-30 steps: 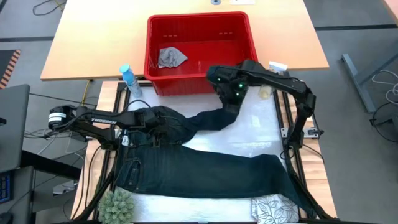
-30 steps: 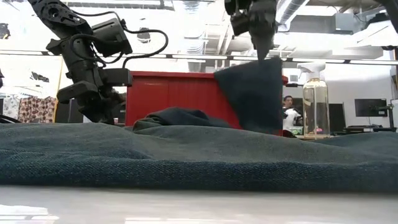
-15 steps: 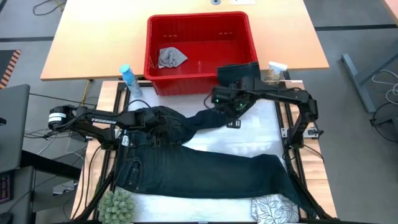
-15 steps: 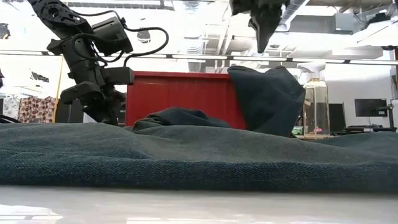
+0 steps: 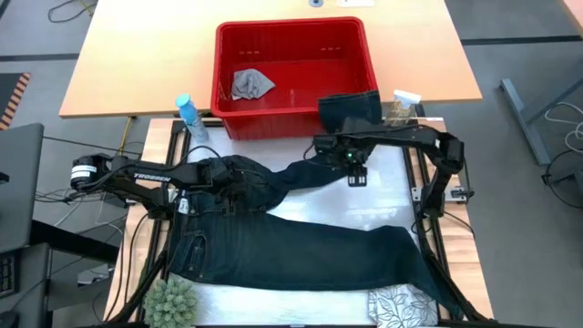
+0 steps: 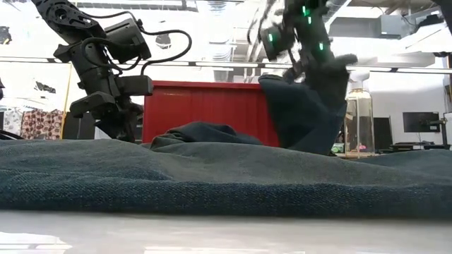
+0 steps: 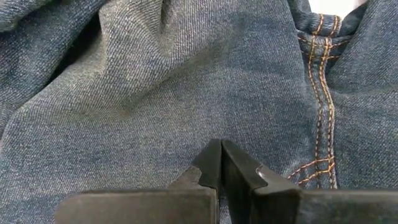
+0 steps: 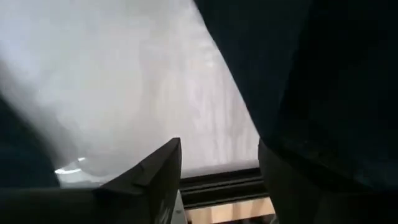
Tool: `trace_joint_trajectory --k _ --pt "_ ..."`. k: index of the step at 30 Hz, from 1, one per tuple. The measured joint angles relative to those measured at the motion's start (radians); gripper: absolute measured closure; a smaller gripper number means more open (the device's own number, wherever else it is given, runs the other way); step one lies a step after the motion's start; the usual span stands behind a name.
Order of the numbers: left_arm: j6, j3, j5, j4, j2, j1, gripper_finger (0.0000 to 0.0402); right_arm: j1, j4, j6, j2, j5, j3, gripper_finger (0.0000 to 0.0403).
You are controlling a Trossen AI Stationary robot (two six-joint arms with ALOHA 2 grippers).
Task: Fold laundry
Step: Fold the dark blue pants
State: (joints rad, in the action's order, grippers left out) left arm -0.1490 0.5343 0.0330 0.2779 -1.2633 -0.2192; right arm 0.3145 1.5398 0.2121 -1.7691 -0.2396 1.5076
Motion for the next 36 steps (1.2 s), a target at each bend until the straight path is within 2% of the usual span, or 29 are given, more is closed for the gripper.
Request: trace_joint_trajectory --k 3,9,11,14,15,18,21,25,31,36 --pt "0.000 0.000 0.000 0.000 0.000 0.000 0.0401 0.044 -0.059 0.016 -0.001 -0.047 -0.073 0.0163" --pt "0.001 0.000 0.000 -0.002 0.000 0.000 0.0401 0.088 -0.149 0.031 -0.001 -0.035 -0.149 0.0190" --pt "0.001 0.000 0.000 -0.002 0.000 0.000 0.0401 0.084 -0.142 0.028 0.000 -0.055 -0.151 0.0232" --pt "-0.002 0.000 0.000 -0.002 0.000 0.000 0.0401 0.069 -0.116 0.028 0.000 -0.063 -0.150 0.0349" --pt "-0.004 0.000 0.000 -0.001 0.000 0.000 0.0402 0.066 -0.100 0.025 0.000 -0.064 -0.149 0.0373" --pt "-0.004 0.000 0.000 -0.001 0.000 0.000 0.0401 0.053 -0.038 -0.020 0.000 -0.051 -0.138 0.0382" --pt "-0.004 0.000 0.000 -0.001 0.000 0.000 0.0401 0.034 0.036 -0.081 0.000 0.038 -0.094 0.0382" --pt "-0.004 0.000 0.000 -0.002 0.000 0.000 0.0401 0.011 0.020 -0.170 0.024 0.268 -0.025 0.0382" --pt "-0.004 0.000 0.000 -0.003 0.000 0.000 0.0401 -0.028 -0.011 -0.375 0.026 0.430 0.097 0.0382" --pt "-0.022 0.000 0.000 -0.003 0.000 0.000 0.0401 -0.113 -0.011 -0.450 0.026 0.659 0.229 0.0382"
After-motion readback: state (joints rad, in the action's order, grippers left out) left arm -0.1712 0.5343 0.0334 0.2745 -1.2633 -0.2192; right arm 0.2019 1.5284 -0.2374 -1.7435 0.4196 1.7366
